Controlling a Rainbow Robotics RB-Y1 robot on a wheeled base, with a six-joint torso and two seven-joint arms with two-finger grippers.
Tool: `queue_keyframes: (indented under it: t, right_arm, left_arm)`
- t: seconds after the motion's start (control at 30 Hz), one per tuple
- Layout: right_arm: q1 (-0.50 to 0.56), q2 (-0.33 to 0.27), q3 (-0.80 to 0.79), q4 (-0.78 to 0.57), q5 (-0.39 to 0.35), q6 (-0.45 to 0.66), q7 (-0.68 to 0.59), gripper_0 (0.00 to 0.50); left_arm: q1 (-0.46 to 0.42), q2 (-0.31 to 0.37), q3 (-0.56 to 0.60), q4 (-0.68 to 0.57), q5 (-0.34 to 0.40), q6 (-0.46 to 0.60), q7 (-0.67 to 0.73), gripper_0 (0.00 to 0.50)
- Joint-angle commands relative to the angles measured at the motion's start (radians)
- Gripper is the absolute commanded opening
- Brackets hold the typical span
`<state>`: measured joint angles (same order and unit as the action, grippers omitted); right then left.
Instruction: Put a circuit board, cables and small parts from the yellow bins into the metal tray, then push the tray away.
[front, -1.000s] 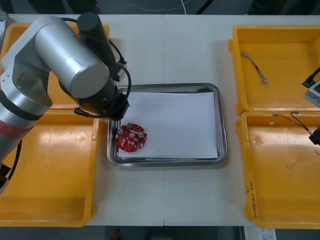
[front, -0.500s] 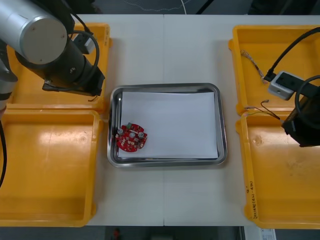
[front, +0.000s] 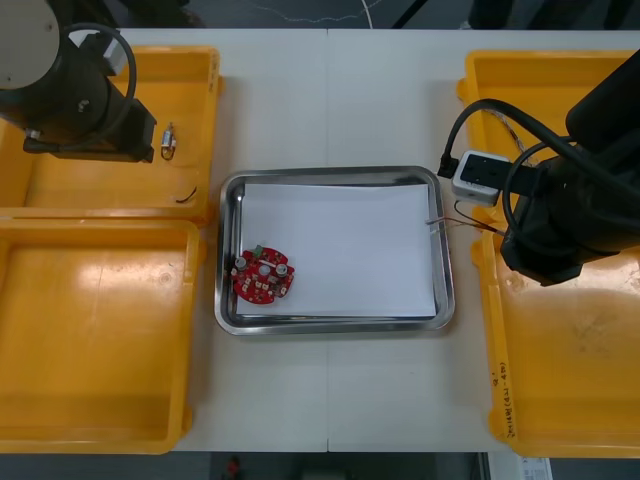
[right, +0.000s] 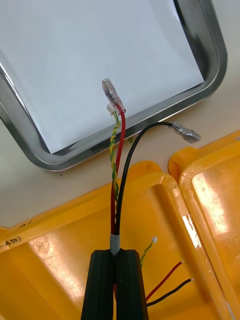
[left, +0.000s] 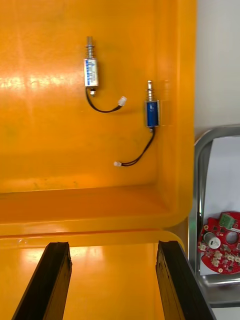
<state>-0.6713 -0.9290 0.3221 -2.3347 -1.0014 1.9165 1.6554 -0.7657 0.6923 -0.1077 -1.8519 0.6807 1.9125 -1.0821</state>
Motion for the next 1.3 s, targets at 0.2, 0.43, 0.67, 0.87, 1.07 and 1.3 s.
queue_keyframes:
  t: [0.2,0.43,0.67,0.87,1.07,1.3]
  right_arm:
    - [-0.145,0.107,0.133,-0.005,-0.002,0.003,-0.014,0.000]
    - [-0.267,0.245,0.245,0.146,0.004,0.003,0.004,0.000]
    - [-0.318,0.315,0.321,0.216,0.053,0.003,0.037,0.000]
    - [-0.330,0.302,0.437,0.219,0.089,-0.086,0.070,0.000]
    - [-0.332,0.297,0.515,0.262,0.150,-0.180,0.165,0.000]
    - [-0.330,0.305,0.532,0.391,0.136,-0.221,0.281,0.000]
  left_arm:
    - [-0.043,0.053,0.069,0.089,-0.041,0.007,-0.064,0.500]
    - [-0.072,0.056,0.063,0.200,-0.039,-0.079,-0.101,0.500]
    - [-0.133,0.049,0.013,0.315,-0.038,-0.168,-0.125,0.500]
    - [-0.161,0.016,-0.020,0.405,-0.039,-0.280,-0.144,0.500]
    - [-0.204,-0.019,-0.064,0.502,-0.069,-0.357,-0.150,0.500]
    - [-0.224,-0.057,-0.093,0.576,-0.104,-0.469,-0.148,0.500]
